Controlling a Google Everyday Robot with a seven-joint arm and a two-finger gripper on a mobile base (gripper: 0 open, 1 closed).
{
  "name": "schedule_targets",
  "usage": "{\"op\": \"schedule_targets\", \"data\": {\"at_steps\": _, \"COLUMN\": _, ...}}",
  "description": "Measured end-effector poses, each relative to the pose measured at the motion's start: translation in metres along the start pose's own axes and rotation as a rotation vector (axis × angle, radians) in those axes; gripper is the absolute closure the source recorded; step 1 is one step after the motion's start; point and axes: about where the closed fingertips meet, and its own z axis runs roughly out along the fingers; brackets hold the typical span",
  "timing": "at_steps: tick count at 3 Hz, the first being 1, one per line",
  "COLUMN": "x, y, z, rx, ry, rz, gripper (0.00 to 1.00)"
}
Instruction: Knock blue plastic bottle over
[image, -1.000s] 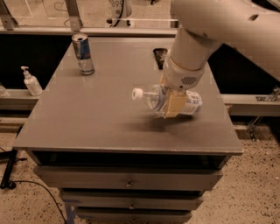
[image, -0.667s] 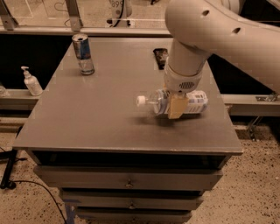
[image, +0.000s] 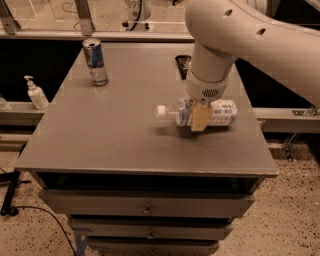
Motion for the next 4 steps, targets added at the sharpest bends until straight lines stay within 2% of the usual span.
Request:
{"op": "schedule_targets", "data": {"at_steps": 2, "x": -0.028, "y": 0.008, "z": -0.007, "rx": -0.053, "ry": -0.087, "rz": -0.013, "gripper": 0.12}}
{"op": "schedule_targets", "data": {"at_steps": 3, "x": -0.037, "y": 0.015, "z": -0.016, "rx": -0.072, "ry": -0.153, "rz": 0.005, "gripper": 0.0}}
{"op": "schedule_targets", "data": {"at_steps": 4, "x": -0.035, "y": 0.02, "z": -0.027, "rx": -0.076, "ry": -0.208, "rz": 0.046, "gripper": 0.0}}
